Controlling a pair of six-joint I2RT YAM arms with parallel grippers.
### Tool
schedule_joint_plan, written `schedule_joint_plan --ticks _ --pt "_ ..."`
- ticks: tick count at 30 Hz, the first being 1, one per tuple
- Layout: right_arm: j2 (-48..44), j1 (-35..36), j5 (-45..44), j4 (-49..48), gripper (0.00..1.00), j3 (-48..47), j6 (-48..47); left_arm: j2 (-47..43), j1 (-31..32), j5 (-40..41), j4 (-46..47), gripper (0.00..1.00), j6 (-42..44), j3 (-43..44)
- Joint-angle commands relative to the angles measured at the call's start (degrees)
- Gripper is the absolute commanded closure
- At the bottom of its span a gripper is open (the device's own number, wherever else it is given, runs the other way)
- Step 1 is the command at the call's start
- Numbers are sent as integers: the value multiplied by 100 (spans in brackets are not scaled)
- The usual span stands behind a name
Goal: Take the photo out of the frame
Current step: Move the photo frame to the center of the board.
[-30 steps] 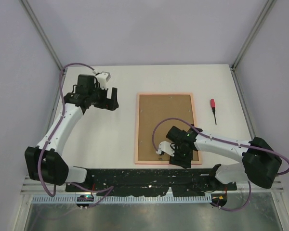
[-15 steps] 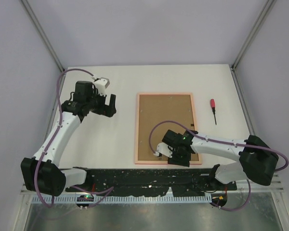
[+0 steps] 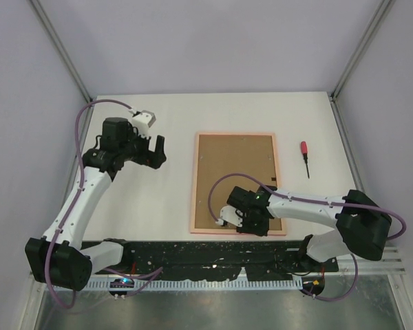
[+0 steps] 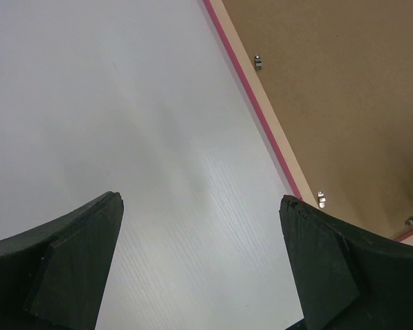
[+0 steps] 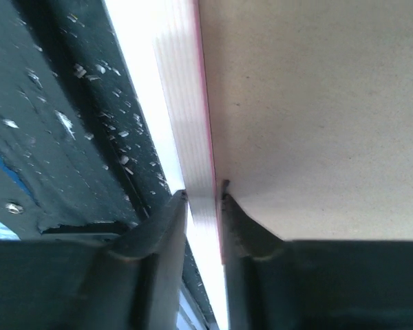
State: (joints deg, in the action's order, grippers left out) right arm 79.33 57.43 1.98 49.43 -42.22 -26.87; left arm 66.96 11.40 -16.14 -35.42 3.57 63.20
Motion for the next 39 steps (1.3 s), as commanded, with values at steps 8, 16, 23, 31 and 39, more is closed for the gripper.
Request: schedule_joint_plan --ticks 8,16,23,31,39 --pt "688 75 418 -1040 88 -1033 -186 -201 20 -284 264 0 144 -36" --pt "1980 84 461 -962 92 -2668 -160 -534 12 -293 456 0 556 -281" --pt "2262 58 1032 -663 92 -3336 -46 -1737 20 -522 1484 0 1698 -1458" --pt "2385 -249 1665 -268 92 -3750 24 -2784 12 -1091 1100 0 2946 -2224" --pt "2579 -540 2043 -127 92 -4005 77 -3312 29 -2296 -26 0 4238 -2654"
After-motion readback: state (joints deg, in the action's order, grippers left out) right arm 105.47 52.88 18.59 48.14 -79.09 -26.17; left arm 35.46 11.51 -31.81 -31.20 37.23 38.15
